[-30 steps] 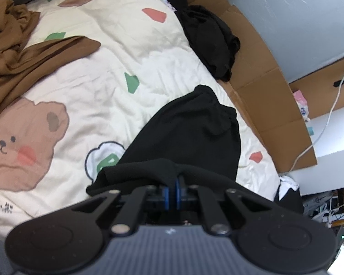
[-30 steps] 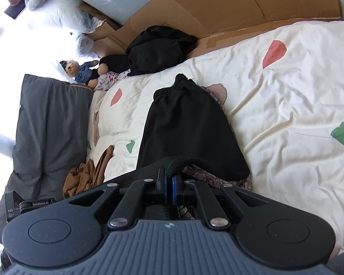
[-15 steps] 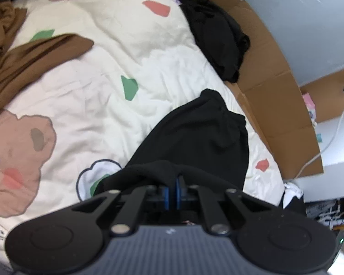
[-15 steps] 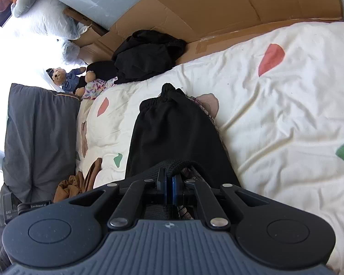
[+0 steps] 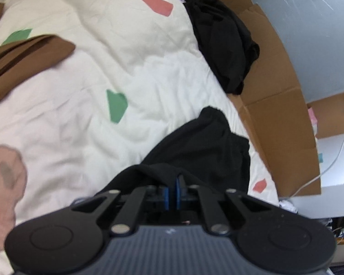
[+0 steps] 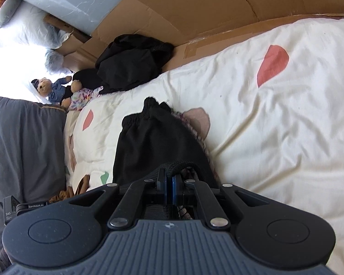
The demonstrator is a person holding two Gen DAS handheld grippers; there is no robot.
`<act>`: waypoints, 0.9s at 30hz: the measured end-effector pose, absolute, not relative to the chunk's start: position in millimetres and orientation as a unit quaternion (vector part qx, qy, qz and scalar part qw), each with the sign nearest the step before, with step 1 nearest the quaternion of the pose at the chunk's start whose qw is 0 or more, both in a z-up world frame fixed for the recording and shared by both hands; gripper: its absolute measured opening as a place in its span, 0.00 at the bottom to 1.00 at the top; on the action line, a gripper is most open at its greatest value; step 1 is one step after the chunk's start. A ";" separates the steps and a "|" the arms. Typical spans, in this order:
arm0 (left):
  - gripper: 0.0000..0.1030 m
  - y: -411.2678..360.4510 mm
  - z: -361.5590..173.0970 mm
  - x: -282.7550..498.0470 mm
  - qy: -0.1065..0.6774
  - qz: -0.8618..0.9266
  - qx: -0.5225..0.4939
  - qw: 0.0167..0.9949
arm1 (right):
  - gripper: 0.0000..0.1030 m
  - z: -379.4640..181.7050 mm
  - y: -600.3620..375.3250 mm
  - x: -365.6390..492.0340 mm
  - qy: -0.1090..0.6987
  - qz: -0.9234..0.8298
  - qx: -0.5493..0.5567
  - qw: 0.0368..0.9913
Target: Fold clothes
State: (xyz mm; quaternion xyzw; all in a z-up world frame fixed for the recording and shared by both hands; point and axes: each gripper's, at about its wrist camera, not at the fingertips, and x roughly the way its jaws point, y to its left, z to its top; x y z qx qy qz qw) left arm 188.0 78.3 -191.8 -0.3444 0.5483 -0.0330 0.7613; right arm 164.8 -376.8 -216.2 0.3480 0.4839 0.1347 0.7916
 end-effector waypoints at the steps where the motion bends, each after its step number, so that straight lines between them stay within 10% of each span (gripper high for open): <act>1: 0.06 78.0 -192.2 194.1 0.548 -0.034 -0.341 0.763 | 0.04 -217.1 -376.7 169.1 0.484 0.136 0.347 0.792; 27: 0.06 74.6 -221.1 292.1 0.561 -0.052 -0.291 0.773 | 0.04 -243.3 -371.1 248.1 0.499 0.134 0.308 0.798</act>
